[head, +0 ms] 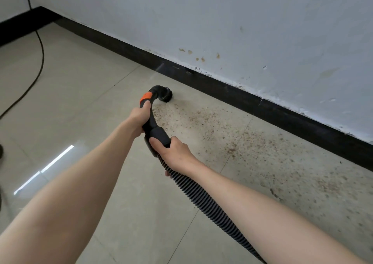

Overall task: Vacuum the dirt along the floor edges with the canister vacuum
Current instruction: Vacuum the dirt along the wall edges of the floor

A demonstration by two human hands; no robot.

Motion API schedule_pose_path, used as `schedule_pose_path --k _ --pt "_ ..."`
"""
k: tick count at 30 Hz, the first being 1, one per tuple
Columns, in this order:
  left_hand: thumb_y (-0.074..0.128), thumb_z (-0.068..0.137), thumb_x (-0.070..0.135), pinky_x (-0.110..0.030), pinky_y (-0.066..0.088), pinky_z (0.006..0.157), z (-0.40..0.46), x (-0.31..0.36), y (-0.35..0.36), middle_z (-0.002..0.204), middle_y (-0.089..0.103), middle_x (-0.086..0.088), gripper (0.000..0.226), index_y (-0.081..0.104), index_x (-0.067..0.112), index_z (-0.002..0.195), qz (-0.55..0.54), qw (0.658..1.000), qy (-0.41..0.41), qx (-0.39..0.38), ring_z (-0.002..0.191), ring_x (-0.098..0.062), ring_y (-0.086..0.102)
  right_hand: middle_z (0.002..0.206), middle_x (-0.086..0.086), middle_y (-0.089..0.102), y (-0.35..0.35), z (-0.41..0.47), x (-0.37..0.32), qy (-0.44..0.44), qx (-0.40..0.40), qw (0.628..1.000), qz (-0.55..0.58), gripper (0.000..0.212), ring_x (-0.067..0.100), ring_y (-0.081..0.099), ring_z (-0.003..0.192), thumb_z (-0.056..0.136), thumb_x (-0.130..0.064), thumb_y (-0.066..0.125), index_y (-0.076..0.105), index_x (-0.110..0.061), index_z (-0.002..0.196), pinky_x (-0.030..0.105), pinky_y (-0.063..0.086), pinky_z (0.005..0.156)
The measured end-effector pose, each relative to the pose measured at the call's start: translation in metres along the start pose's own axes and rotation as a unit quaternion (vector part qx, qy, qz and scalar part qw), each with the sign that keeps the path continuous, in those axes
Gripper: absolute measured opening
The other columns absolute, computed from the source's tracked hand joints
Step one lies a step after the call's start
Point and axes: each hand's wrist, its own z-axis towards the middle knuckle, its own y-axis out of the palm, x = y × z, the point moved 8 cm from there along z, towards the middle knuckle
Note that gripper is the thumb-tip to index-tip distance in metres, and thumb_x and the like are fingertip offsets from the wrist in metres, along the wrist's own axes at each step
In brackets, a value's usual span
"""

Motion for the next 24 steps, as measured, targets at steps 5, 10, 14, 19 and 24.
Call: schedule_pose_path --k 5,10,14,19,24 --pt "0.034 0.099 0.042 -0.028 0.041 0.053 -0.013 -0.001 0.023 0.082 0.047 -0.005 0.042 0.043 0.002 0.11 0.049 0.998 -0.008 -0.034 0.067 -0.018 0.048 0.085 0.007 0.057 -0.01 -0.019 0.013 0.012 0.014 1.0 0.008 0.054 0.023 0.06 0.05 0.091 -0.061 0.047 0.043 -0.01 0.108 0.032 0.052 0.051" --pt "0.031 0.1 0.042 -0.031 0.044 0.063 -0.03 0.005 0.043 0.082 0.047 -0.007 0.042 0.045 0.004 0.109 0.152 0.984 0.025 -0.086 0.07 -0.019 0.048 0.088 0.005 0.056 -0.004 -0.044 0.026 0.015 0.051 0.997 0.057 0.052 0.021 0.059 0.054 0.093 -0.06 0.044 0.043 -0.01 0.109 0.03 0.05 0.052" --pt "0.032 0.1 0.044 -0.031 0.045 0.063 -0.041 0.006 0.061 0.083 0.048 -0.007 0.044 0.046 0.003 0.112 0.163 0.979 0.037 -0.113 0.073 -0.021 0.05 0.087 0.003 0.054 -0.009 -0.057 0.033 0.019 0.087 0.994 0.071 0.051 0.024 0.059 0.059 0.093 -0.06 0.043 0.043 -0.011 0.107 0.032 0.051 0.055" --pt "0.031 0.1 0.045 -0.033 0.046 0.068 -0.051 0.005 0.084 0.094 0.053 -0.012 0.048 0.047 0.001 0.114 0.164 0.973 0.04 -0.16 0.081 -0.025 0.052 0.088 0.004 0.057 -0.017 -0.067 0.043 0.031 0.13 0.989 0.064 0.05 0.031 0.067 0.075 0.09 -0.063 0.043 0.043 -0.015 0.101 0.041 0.057 0.069" --pt "0.029 0.1 0.046 -0.032 0.047 0.064 -0.05 0.01 0.094 0.093 0.054 -0.013 0.05 0.047 0.0 0.113 0.184 0.967 0.049 -0.17 0.079 -0.025 0.053 0.084 0.002 0.053 -0.02 -0.065 0.041 0.019 0.112 0.989 0.094 0.045 0.022 0.057 0.058 0.093 -0.057 0.045 0.043 -0.013 0.103 0.03 0.052 0.052"
